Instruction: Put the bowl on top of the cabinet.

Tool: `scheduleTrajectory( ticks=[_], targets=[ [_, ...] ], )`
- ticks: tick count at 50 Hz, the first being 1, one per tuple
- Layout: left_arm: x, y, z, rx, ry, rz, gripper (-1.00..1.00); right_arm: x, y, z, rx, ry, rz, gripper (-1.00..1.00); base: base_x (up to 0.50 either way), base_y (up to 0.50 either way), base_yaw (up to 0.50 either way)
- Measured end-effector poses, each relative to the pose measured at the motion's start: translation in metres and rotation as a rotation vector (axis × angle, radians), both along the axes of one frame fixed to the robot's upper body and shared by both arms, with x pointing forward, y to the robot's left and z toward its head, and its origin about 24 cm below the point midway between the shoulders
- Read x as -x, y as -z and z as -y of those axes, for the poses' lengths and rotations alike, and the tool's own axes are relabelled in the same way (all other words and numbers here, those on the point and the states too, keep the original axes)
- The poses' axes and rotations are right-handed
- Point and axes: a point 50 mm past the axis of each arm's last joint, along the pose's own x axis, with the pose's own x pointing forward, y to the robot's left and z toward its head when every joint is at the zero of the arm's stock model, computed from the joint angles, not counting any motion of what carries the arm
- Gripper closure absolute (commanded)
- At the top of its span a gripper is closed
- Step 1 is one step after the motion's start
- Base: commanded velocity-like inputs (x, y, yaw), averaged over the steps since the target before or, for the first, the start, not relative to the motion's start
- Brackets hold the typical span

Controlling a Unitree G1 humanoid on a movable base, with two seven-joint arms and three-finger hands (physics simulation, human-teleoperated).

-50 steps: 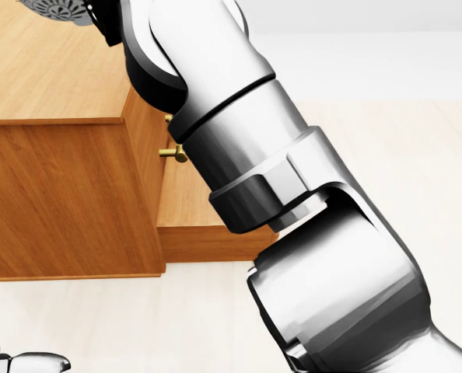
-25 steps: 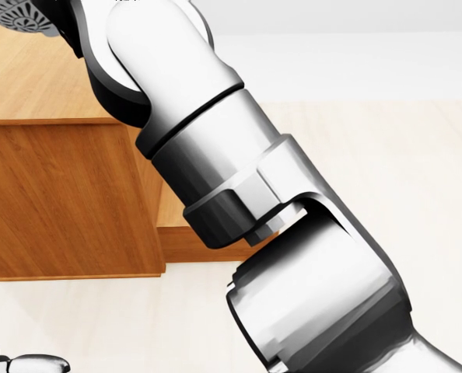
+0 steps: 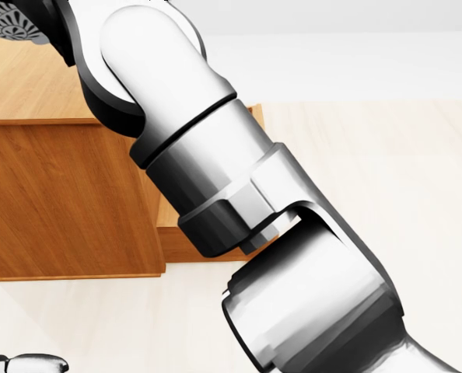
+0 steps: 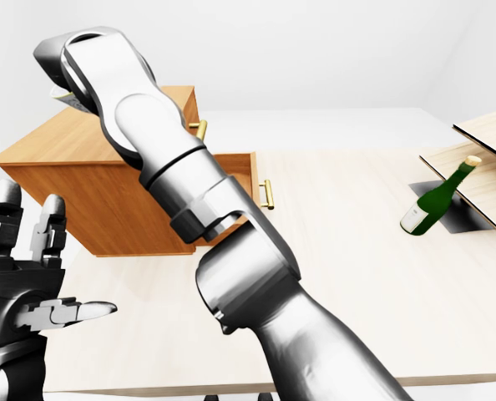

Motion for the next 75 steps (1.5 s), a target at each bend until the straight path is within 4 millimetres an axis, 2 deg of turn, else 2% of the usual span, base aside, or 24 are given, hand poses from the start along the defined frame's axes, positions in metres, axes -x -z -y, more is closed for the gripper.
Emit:
scheduleTrajectory(
  ticks=[39, 75],
  targets=[
    [-0.001, 0.001, 0.001, 0.000, 0.003, -0.007, -1.00, -0.007, 0.028, 0.002, -0.010, -0.009, -0.077, 1.00, 0.00, 0.00, 0.00],
    [0.003, -0.005, 0.000, -0.005, -0.006, 0.022, -1.00, -0.007, 0.022, -0.003, -0.001, -0.018, -0.094, 1.00, 0.00, 0.00, 0.00]
  ],
)
